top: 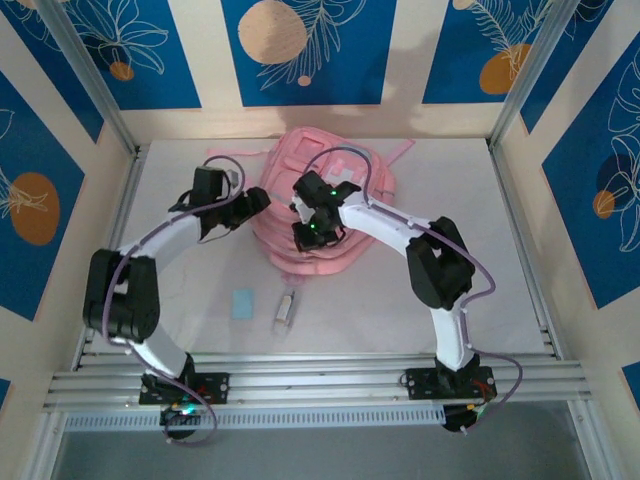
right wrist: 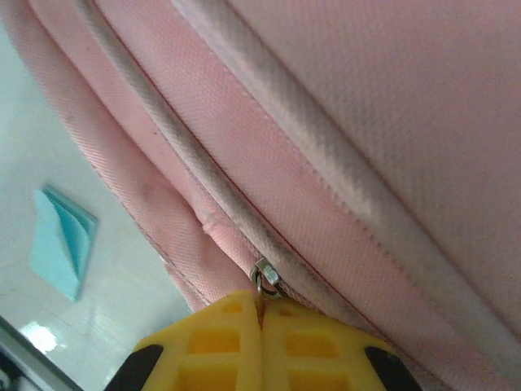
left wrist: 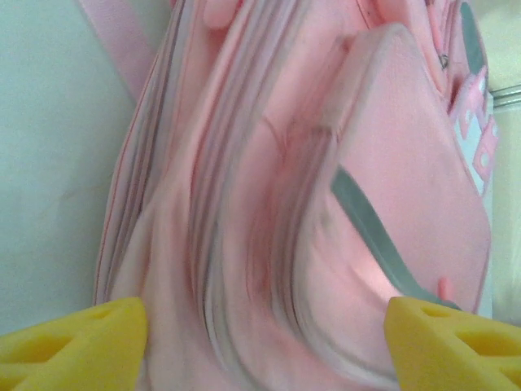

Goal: Pack the student bag

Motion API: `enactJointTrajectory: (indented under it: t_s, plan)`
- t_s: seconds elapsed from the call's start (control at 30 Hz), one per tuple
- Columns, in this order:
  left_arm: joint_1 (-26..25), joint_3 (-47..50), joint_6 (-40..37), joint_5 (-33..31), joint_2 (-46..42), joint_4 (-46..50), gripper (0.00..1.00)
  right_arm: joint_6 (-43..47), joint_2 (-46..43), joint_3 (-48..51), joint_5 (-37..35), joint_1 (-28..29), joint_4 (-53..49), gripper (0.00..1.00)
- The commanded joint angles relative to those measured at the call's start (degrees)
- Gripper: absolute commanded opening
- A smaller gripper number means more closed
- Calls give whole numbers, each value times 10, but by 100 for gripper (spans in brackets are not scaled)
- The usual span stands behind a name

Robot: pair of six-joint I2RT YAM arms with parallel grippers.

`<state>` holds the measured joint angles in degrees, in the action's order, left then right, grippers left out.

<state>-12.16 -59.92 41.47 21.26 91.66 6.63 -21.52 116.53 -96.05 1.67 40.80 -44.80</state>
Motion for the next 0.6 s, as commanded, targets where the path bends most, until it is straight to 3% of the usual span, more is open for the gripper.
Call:
enactJointTrajectory:
  t_s: [0.0, 0.2, 0.37, 0.47, 0.57]
  plan:
    - [-5, 61, 48, -5, -55, -24, 76, -22, 23, -57, 56, -4, 58, 0]
    - [-18, 148, 133, 4, -83, -95, 76, -41, 52, -112, 93, -6, 56, 0]
    - [-35, 180, 203, -17, -48, -210, 73, -72, 31, -81, 141, -6, 49, 0]
    - [-42, 178, 222, -38, -12, -262, 68, -92, 2, -34, 159, -6, 50, 0]
    - [-45, 173, 236, -45, 32, -319, 54, -114, -23, 13, 190, -11, 61, 0]
